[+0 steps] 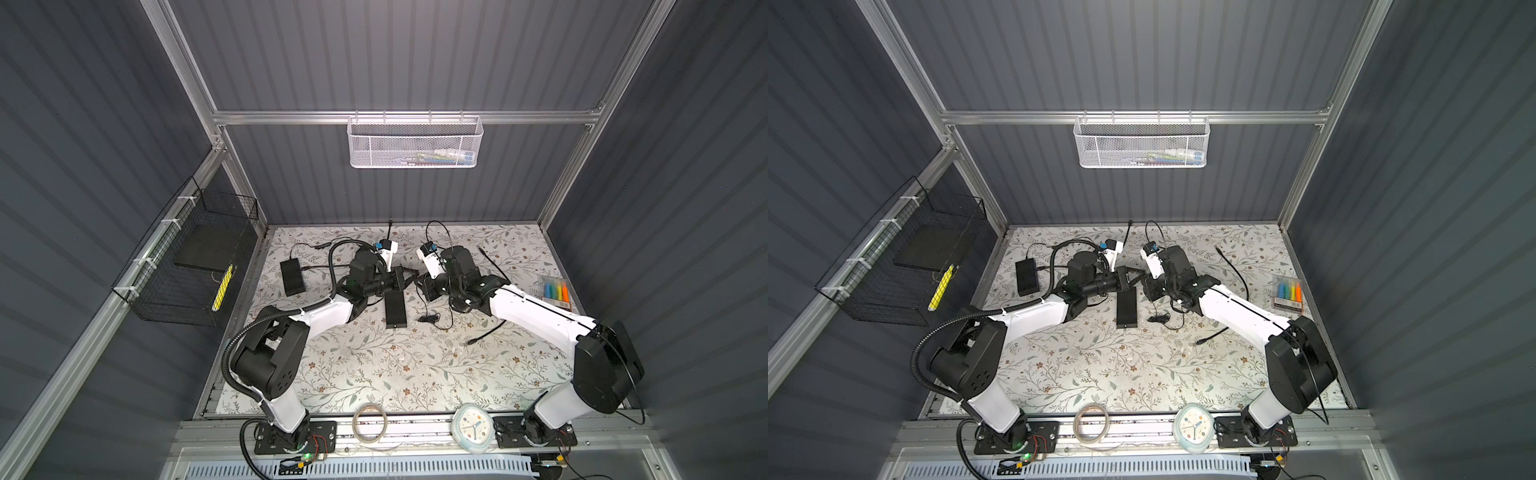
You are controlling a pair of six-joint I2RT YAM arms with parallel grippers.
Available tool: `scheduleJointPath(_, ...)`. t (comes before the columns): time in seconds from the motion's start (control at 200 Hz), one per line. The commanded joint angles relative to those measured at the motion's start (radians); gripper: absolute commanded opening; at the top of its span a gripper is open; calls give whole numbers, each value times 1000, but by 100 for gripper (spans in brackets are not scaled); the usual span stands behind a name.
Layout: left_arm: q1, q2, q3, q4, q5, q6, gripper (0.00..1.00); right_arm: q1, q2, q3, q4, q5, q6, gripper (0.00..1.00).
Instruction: Insert the plug into the switch port
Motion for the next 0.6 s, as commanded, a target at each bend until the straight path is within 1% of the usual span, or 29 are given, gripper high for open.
scheduleJointPath(0.0, 3, -24, -8, 10, 34, -10, 0, 1, 17, 33, 20, 4, 6, 16)
scheduleJointPath(0.3, 3, -23, -10, 27, 40, -22, 0, 1, 39, 45, 24, -19, 15, 11)
scheduleJointPath(0.49, 3, -21, -14, 36, 46, -26, 0, 0, 48, 50, 27, -22, 17, 11)
scheduleJointPath(0.595, 4, -27, -20, 38, 44, -27, 0, 1, 52, 53, 29, -22, 17, 8)
